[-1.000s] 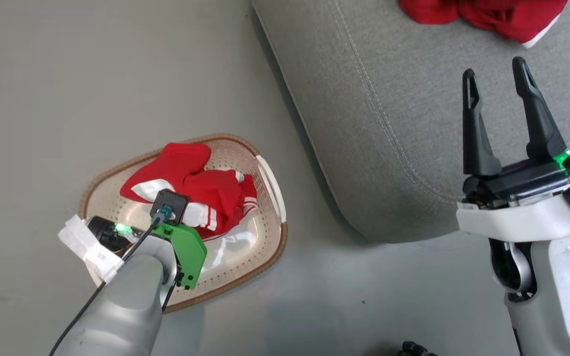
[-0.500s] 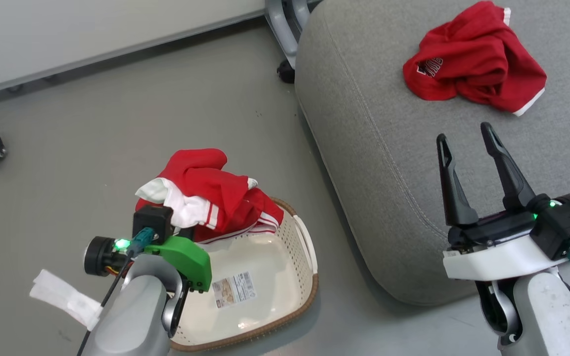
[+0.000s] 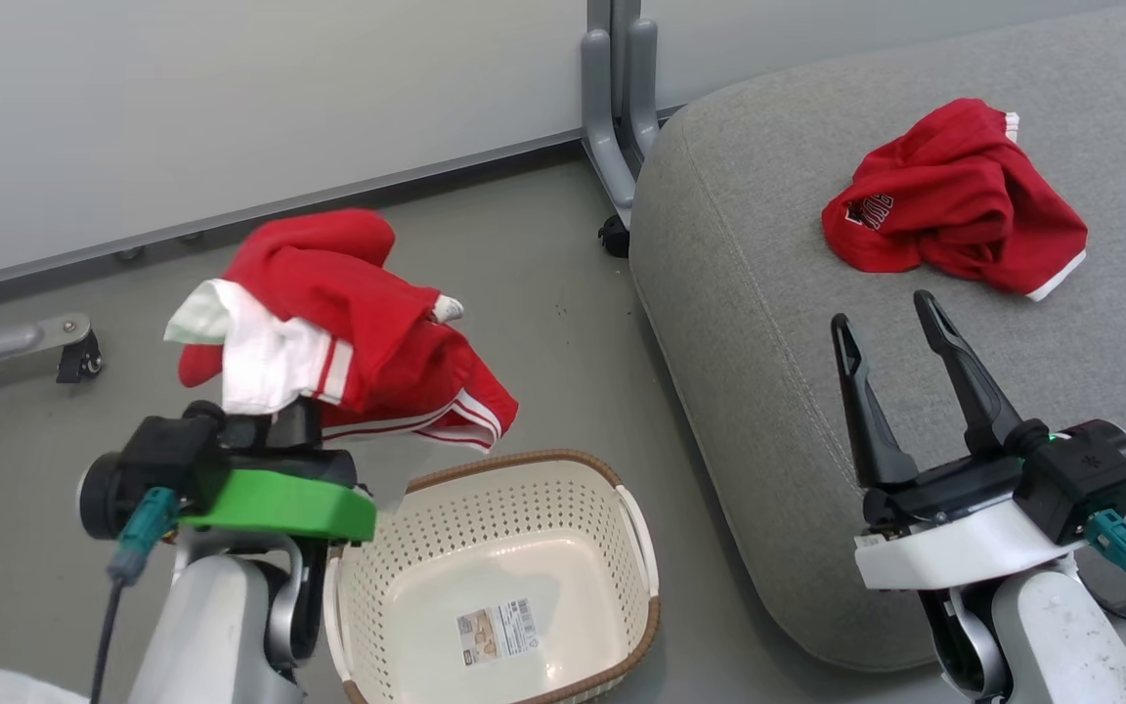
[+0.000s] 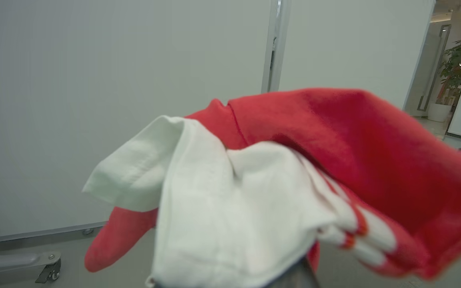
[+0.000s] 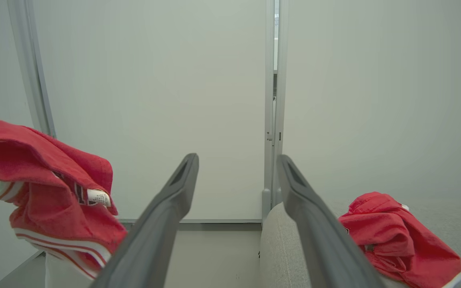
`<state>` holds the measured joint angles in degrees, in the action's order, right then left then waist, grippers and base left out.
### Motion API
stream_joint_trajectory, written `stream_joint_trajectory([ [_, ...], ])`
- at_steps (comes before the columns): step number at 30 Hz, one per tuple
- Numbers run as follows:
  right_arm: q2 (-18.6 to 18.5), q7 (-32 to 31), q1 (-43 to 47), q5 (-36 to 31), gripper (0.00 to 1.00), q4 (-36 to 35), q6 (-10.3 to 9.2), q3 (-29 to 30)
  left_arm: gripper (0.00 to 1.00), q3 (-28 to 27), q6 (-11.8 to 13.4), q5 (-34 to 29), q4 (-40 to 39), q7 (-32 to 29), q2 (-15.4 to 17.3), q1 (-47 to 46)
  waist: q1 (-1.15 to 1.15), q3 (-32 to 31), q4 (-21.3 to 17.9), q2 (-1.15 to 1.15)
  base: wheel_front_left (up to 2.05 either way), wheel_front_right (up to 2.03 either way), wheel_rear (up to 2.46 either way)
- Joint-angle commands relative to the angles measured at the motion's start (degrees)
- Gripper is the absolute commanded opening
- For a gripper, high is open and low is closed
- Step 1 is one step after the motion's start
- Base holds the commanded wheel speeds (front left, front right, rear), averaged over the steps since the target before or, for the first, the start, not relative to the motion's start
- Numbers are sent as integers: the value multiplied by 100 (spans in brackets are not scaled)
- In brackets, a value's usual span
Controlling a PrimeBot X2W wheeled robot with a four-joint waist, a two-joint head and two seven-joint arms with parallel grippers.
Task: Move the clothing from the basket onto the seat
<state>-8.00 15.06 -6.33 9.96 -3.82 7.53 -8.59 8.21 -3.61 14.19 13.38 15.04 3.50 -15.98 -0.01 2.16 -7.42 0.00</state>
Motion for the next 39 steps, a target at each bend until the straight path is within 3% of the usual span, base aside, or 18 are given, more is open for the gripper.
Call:
stream_joint_trajectory([
  [1,12,17,24,-4,100,3,-8,0,0,-134,-66,88,-227,18,-25,143,1,-38,-32,0,0,0,0],
  [5,25,17,57,-52,100,9,-8,11,0,-354,-191,425,-886,17,-58,313,1,-77,-78,0,0,0,0],
  [13,31,17,143,-86,100,35,-8,-36,0,28,-267,928,-1669,18,-56,236,1,-121,-126,0,0,0,0],
  [29,-50,17,156,-56,100,83,-8,-62,0,1511,-380,1370,-2138,19,-49,130,1,-141,-145,0,0,0,0],
  [39,-81,17,158,-37,100,114,-8,-80,0,1608,-387,1389,-2133,19,-49,110,1,-145,-211,0,0,0,0],
])
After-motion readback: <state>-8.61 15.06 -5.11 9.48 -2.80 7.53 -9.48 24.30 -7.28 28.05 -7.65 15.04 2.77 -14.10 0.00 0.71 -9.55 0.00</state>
